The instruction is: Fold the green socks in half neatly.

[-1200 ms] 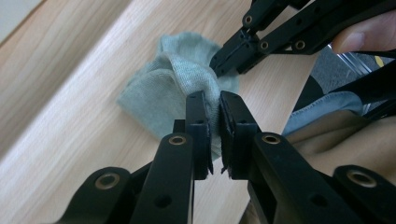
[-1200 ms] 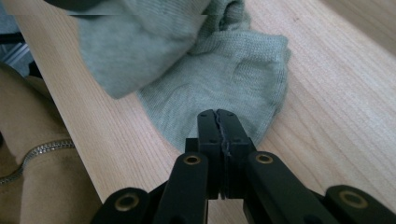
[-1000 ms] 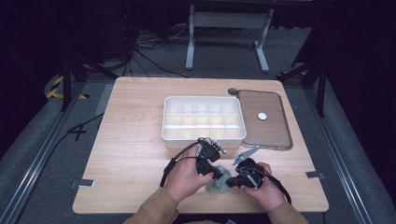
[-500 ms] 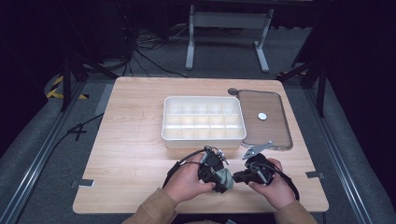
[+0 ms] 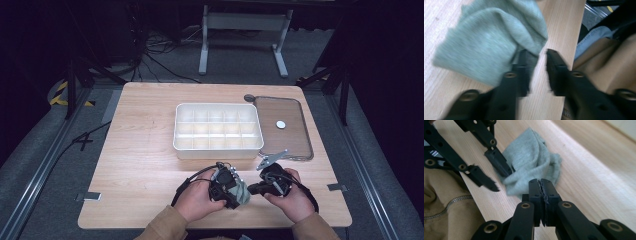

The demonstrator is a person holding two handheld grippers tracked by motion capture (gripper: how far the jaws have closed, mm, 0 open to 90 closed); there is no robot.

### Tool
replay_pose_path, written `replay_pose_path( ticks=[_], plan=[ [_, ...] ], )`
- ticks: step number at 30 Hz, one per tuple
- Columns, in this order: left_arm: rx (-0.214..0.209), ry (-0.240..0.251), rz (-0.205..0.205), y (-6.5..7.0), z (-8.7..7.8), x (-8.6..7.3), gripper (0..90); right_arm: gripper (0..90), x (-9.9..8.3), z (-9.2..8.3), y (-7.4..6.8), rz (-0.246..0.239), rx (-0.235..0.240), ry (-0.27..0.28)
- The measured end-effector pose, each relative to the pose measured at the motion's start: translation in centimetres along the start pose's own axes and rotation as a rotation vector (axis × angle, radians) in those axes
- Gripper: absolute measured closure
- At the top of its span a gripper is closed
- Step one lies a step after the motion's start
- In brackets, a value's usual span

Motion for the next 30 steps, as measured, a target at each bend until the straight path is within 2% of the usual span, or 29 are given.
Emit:
replay_pose_path(
  ticks=[1,2,5,6,10,15,16,22,26,30],
  plan=[
    [-0.008,0.006,0.008,0.0,-0.1,0.1,85.1,88.3,0.0,0.4,0.0,0.006,0.005,-0.011],
    [-0.006,0.019,-0.002,0.1,-0.1,0.1,89.1,88.4,-0.1,0.6,-0.1,0.007,0.008,-0.016],
    [0.013,0.045,0.006,0.2,-0.2,0.4,90.0,88.8,-0.2,1.1,-0.1,0.008,0.002,-0.029],
    [0.011,0.038,-0.001,0.3,-0.2,0.4,90.0,88.8,-0.2,1.3,-0.1,0.006,-0.006,-0.032],
    [0.018,0.062,0.032,0.7,-0.1,0.8,90.0,88.5,-0.5,1.6,0.3,0.022,-0.003,-0.033],
    [0.001,0.029,0.025,0.5,1.8,0.7,90.0,87.3,-0.6,1.7,0.6,0.04,-0.006,-0.043],
    [-0.012,0.041,0.018,0.5,1.9,0.6,89.9,87.2,-0.6,1.6,0.6,0.039,-0.006,-0.04],
    [-0.015,0.06,0.017,0.5,1.8,0.6,84.9,87.3,-0.3,0.0,0.3,0.03,-0.002,0.011],
    [-0.014,0.06,0.023,0.5,1.7,0.5,84.4,88.1,0.0,-0.3,-0.3,0.017,0.034,0.049],
    [-0.011,0.071,0.019,0.5,1.6,0.4,85.5,88.5,0.4,0.3,-0.9,0.004,0.084,0.076]
  ],
)
Point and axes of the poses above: each handheld gripper's, and its own axes: z roughly forward along the jaws, x roughly out of its top, y roughly to its right, the point moved 4 cm from there along z, roughly forward along the jaws, and after that the axes turned 5 degrees about z, right-handed, at the moved point
